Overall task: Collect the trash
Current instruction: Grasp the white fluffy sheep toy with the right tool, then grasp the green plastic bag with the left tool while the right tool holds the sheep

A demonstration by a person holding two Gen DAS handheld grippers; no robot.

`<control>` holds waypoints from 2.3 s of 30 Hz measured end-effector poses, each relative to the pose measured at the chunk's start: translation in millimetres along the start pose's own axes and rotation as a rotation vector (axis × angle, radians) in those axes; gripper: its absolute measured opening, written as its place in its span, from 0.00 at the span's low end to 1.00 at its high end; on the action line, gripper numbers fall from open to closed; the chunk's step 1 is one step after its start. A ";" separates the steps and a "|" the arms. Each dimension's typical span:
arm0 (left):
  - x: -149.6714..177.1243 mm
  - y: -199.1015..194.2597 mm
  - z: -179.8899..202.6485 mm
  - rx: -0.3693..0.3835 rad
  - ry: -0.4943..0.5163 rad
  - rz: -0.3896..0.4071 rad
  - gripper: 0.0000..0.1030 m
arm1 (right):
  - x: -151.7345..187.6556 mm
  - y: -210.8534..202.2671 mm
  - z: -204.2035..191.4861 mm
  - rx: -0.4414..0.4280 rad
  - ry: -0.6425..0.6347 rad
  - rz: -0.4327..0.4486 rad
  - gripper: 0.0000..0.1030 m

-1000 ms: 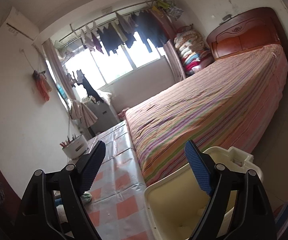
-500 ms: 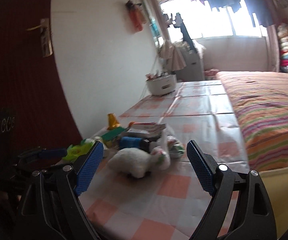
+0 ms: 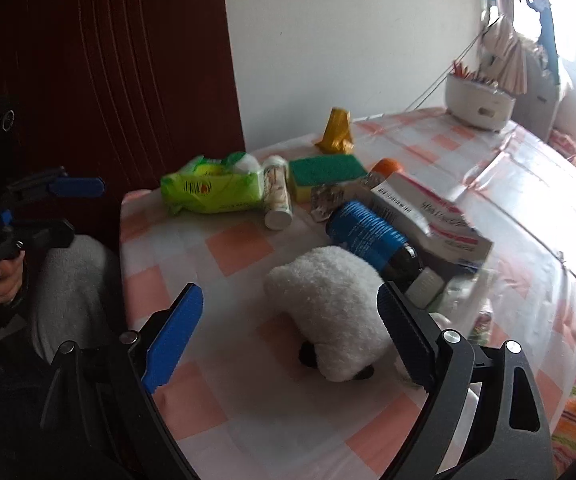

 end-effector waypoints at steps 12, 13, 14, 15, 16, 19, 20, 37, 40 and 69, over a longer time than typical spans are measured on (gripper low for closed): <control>4.2 2.1 -10.0 -0.009 -0.009 -0.025 0.76 | 8.8 47.5 19.6 0.101 -0.051 -0.116 0.85; 4.1 2.8 -10.6 -0.012 -0.009 -0.029 0.76 | 7.5 48.0 20.1 0.106 -0.051 -0.105 0.85; 3.3 2.4 -11.7 -0.015 -0.012 -0.025 0.76 | 6.9 49.1 20.9 0.099 -0.038 -0.104 0.85; 2.3 1.9 -12.2 -0.014 -0.016 -0.021 0.76 | 5.9 50.3 23.0 0.101 -0.024 -0.099 0.85; 1.8 1.6 -12.3 -0.011 -0.019 -0.020 0.76 | 5.3 52.0 24.9 0.110 -0.019 -0.095 0.85; 1.1 2.7 -12.8 -0.001 -0.027 -0.019 0.75 | 5.6 57.3 29.3 0.147 -0.034 -0.090 0.85; 1.1 2.9 -12.9 0.000 -0.030 -0.021 0.76 | 5.5 59.8 30.6 0.160 -0.038 -0.090 0.85; -2.4 11.9 -19.0 -0.015 0.009 -0.067 0.76 | -14.9 18.6 35.1 0.106 0.166 0.078 0.45; -7.2 17.0 -24.5 -0.041 0.041 -0.081 0.76 | -21.1 -12.4 22.2 0.039 0.219 0.166 0.45; 8.9 139.0 -60.5 -0.177 0.293 -0.434 0.55 | -6.4 -103.7 -10.0 -0.082 0.279 0.381 0.48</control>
Point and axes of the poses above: each gripper's, at about its wrist camera, not at the fingertips, and y roughly the way its jaws point, z to its right, x to its underside, the point moved 10 cm from there along y, roughly the way its jaws point, and after that the axes turned 15 degrees about y, right-handed, at the moved point
